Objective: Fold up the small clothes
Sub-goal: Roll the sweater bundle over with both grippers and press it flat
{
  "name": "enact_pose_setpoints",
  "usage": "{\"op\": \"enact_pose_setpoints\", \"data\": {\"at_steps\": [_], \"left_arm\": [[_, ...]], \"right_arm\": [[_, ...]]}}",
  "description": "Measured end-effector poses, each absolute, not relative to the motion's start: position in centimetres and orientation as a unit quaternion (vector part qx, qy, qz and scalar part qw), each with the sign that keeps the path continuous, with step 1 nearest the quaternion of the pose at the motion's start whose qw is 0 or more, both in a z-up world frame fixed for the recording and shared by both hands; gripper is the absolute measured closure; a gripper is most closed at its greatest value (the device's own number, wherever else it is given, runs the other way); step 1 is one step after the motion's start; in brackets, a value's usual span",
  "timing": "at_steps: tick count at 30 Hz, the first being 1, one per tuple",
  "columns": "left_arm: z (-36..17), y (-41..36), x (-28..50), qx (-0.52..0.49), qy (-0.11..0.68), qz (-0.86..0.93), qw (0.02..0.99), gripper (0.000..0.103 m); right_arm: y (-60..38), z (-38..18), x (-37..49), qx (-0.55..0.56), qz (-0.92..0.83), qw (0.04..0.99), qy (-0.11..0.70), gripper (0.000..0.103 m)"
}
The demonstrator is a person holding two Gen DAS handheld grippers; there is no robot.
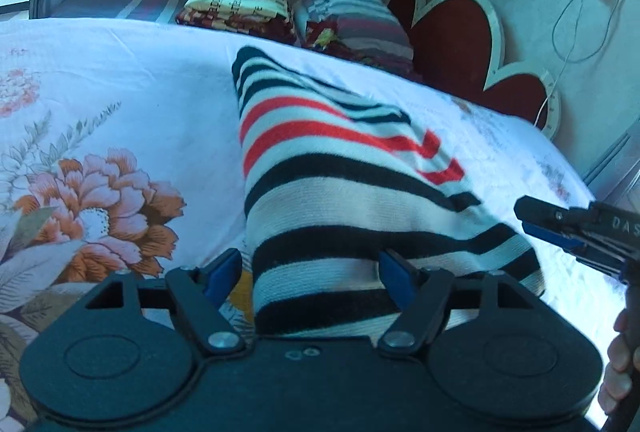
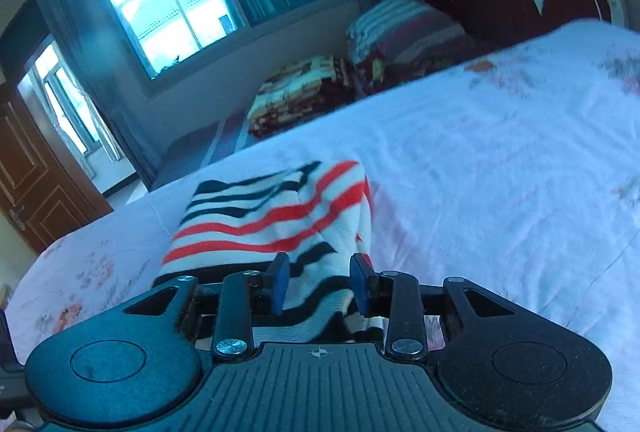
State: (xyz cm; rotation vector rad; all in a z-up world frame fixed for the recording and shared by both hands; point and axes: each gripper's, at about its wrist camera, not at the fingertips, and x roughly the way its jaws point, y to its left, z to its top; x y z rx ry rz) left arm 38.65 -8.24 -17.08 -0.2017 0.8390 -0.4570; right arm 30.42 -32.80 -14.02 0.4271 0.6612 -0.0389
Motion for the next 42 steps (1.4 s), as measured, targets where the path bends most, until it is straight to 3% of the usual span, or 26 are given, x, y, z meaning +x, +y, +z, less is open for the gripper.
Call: {"op": "enact_pose_setpoints", "data": {"at_steps": [3,10,13,17,27,33,42], "left_arm": [[-17.2,-8.4,38.6,-0.089,0.405,-0.215,0.884,0.029],[-18.8,-8.2,39.5,-0.091,0.441,-0.218,0.866,0.025],[-19.2,-8.6,39.3,-0.061,0.429,-0.223,0.873,0.025],[-17.8,-8.6,38.6,-0.049,0.426,-0.223,0.875,0.032],[-12.1,-9.2,39.0,-0.065,0.377,-0.229,0.895,0.033],[-12.5,-11.2,43.2,-0.047,0.382,-0.199,0.901,0.039],[-15.7,-12.6,48.7,-0.049,0.404,-0.167,0.898,0.036]], "right_arm": [[-30.7,-13.6,30.0,0.176,0.005,0.931,0.32,0.07],[-30.5,-18.9,30.1,0.162,-0.028,0.912,0.377,0.071],[-31.1,-21.0,30.0,0.184,-0.038,0.903,0.386,0.09],[-31.2,-18.7,30.2,0.194,-0.04,0.894,0.403,0.089],[-32.3,-11.8,31.8,0.175,-0.025,0.914,0.365,0.089],[-32.5,-12.9,37.8,0.147,0.0,0.917,0.37,0.089],[-32.6,-17.7,47.4,0.121,0.032,0.91,0.396,0.089]]}}
